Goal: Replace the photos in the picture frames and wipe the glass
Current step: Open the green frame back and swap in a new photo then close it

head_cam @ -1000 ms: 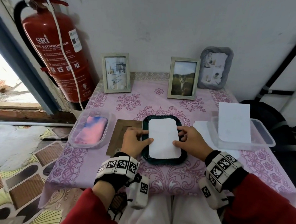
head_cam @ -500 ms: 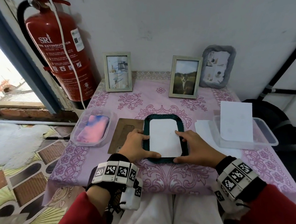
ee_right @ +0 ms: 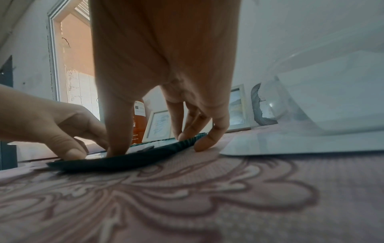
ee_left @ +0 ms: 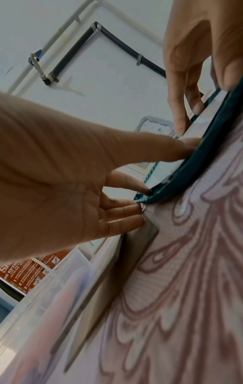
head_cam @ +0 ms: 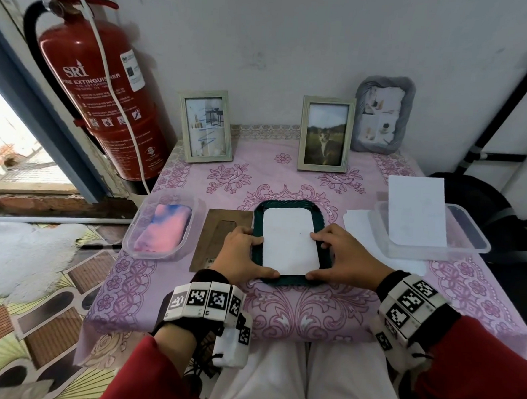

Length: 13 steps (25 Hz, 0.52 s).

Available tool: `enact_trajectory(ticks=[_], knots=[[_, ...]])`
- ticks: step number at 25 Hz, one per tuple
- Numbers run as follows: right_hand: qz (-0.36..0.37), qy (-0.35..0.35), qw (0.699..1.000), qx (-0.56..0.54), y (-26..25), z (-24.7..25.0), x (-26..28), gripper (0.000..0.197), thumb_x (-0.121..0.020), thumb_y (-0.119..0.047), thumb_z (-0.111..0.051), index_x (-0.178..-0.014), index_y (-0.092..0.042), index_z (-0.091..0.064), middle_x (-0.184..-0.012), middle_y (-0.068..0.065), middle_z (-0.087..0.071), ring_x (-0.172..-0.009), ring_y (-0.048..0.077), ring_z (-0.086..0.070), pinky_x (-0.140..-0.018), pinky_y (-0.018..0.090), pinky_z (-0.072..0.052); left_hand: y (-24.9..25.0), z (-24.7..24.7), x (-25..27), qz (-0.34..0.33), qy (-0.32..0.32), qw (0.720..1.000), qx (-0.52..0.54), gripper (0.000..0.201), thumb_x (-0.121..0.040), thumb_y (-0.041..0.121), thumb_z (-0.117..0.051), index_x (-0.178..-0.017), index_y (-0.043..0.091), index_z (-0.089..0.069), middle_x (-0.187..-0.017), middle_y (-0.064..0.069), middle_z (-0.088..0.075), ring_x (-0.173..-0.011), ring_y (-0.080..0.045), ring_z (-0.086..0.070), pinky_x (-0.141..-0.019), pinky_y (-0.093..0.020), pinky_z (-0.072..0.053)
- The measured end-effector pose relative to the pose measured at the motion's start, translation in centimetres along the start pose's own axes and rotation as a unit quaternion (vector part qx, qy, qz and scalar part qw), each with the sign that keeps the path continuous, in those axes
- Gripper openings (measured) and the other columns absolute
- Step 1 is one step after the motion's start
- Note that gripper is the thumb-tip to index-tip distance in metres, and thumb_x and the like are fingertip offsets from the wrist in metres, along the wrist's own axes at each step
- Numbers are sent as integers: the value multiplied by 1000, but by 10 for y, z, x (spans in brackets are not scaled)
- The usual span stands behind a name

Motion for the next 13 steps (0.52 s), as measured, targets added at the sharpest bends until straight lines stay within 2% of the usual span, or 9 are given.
enact_trajectory(ticks=[3, 5, 7, 9, 10, 13], knots=[[1, -2, 1000, -5, 1, -1, 0, 88, -63, -30, -85, -137, -7, -43, -119, 3, -44, -105, 10, -44, -83, 10, -33, -2, -1, 2, -2, -12, 1000, 16, 83, -61, 34, -85, -132, 8, -51, -139, -9, -37, -133, -22, -32, -111, -30, -28], [-4, -3, 1000, -13, 2, -1, 1, 86, -65, -30, -83, -137, -8, -42, -118, 1, -43, -106, 10, -44, -82, 10, -33, -4, 3, 3, -4, 8, 999, 52, 75, -65, 37, -82, -129, 12, -53, -136, -6, -40, -129, -20, -37, -107, -25, -30], [-8, -4, 1000, -15, 3, -1, 1, 83, -69, -31, -81, -138, -9, -41, -121, 2, -43, -109, 12, -45, -84, 13, -34, -8, 14, 3, -1, 86, 993, 75, 60, -73, 36, -76, -125, 14, -57, -126, -5, -49, -119, -20, -47, -101, -25, -36], [-7, -5, 1000, -14, 3, -1, 2, 80, -71, -32, -79, -138, -11, -40, -123, 3, -44, -111, 13, -46, -85, 16, -35, -19, 30, 5, 19, 173, 981, 82, 46, -79, 29, -72, -120, 12, -59, -119, -7, -54, -111, -21, -53, -96, -27, -40], [-7, -3, 1000, -13, 4, -1, 3, 80, -72, -32, -78, -138, -12, -40, -123, 3, -44, -111, 14, -46, -85, 16, -35, -26, 35, 6, 33, 186, 978, 84, 43, -80, 24, -71, -120, 12, -59, -119, -9, -55, -112, -23, -53, -98, -30, -41], [-6, 1, 1000, -13, 3, -2, 3, 77, -73, -33, -77, -138, -14, -40, -122, 2, -44, -110, 14, -46, -88, 18, -35, -43, 37, 7, 70, 146, 986, 42, 53, -79, 19, -71, -127, 9, -52, -126, -13, -51, -118, -28, -50, -104, -37, -38]])
Point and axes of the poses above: each hand's wrist, its own x-axis away from the middle knuckle, its own z-axis out of the back of the hand, y = z × x, the point moved 5 cm from there along -x, towards the middle knuckle
